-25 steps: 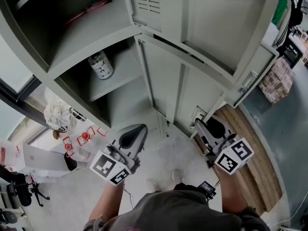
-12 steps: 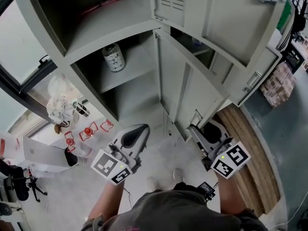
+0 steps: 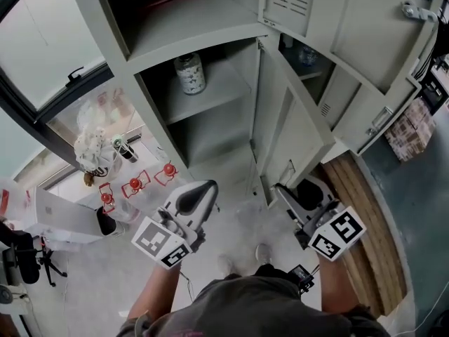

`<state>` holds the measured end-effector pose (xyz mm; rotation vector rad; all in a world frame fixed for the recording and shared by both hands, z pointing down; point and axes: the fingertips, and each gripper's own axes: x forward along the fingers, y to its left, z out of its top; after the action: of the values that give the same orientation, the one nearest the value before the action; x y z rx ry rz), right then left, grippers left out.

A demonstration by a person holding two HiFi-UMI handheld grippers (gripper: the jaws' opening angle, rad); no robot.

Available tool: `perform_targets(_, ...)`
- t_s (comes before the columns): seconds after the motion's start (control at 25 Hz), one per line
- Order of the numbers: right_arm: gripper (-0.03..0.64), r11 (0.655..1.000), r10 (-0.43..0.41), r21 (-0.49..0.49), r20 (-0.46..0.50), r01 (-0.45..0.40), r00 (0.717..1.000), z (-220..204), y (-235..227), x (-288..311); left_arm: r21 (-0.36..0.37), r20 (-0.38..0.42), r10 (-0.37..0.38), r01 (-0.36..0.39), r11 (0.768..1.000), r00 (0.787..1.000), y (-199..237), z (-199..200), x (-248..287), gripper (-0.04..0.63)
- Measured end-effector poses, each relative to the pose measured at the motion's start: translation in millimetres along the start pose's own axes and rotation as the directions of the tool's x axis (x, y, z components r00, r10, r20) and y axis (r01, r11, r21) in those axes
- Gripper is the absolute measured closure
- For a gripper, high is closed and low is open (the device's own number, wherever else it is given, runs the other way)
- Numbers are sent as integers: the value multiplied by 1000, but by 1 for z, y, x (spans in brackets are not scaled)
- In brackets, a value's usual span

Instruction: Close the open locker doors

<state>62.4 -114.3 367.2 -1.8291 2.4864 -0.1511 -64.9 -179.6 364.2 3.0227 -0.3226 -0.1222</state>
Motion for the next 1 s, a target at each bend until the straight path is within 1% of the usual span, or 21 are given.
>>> perform_targets(0.16,479,999,42,-4,-10,-42,999,-2,17,10,-2,4,9,-9,1000,1000,4,0,-13,586)
perform_targets(0.32,479,994,107,38,-2,-107,994,-2,34,24,-7,8,26,-26,1000,1000,13,0,-26,586)
perform_targets(0.6,479,988,154,29,-14,-154,988,-5,56,49,-5,19,64,-64,998,998,30,3,-49,586)
perform_targets(1.0,482,976,216,42,-18,-215,976,-6,74,80,1,25,113,-113,994,993,53,8,-72,586)
